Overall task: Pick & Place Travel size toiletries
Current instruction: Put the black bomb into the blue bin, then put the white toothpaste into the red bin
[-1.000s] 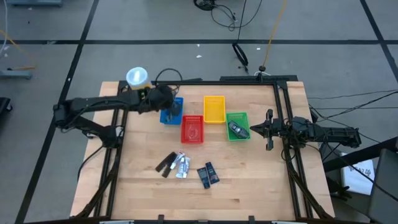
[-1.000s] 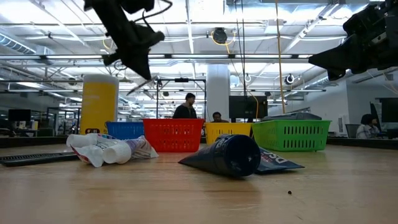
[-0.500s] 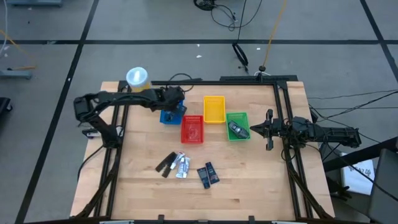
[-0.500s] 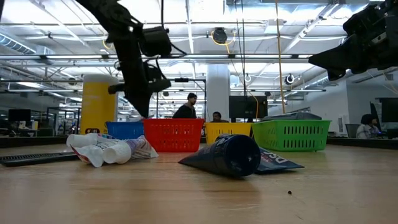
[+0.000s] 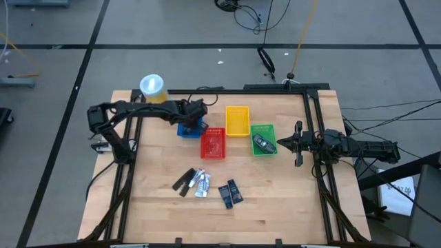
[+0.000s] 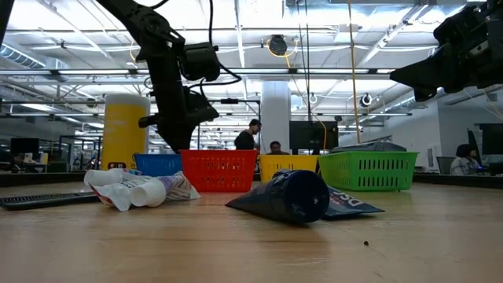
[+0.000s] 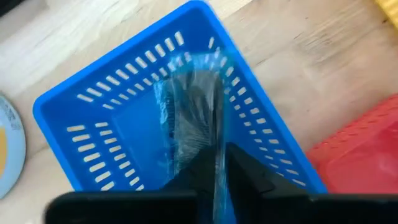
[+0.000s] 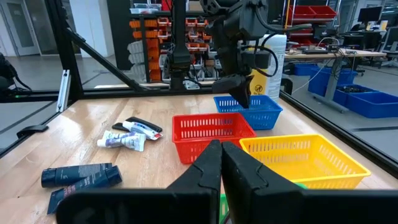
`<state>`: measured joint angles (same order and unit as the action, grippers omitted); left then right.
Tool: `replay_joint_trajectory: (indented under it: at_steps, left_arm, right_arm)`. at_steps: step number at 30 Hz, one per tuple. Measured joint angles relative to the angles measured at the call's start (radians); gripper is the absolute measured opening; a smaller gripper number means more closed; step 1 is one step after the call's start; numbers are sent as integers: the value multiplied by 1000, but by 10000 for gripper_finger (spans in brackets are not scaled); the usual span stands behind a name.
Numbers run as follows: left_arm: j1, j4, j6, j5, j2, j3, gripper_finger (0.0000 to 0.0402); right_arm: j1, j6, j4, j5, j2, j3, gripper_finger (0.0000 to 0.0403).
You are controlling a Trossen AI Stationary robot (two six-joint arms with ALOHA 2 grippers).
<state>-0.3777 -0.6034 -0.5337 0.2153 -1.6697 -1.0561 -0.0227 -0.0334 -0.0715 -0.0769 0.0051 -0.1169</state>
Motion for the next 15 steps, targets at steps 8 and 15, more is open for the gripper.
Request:
replay_joint_trajectory:
  at_steps: [8,15]
  left_arm:
    - [11,-27,-1,-6,76,0,151]
    - [36,-34,5,-102,241,1,213]
  right_arm:
    - [0,0,0,0,0,0,4]
    - [0,0,0,0,0,0,4]
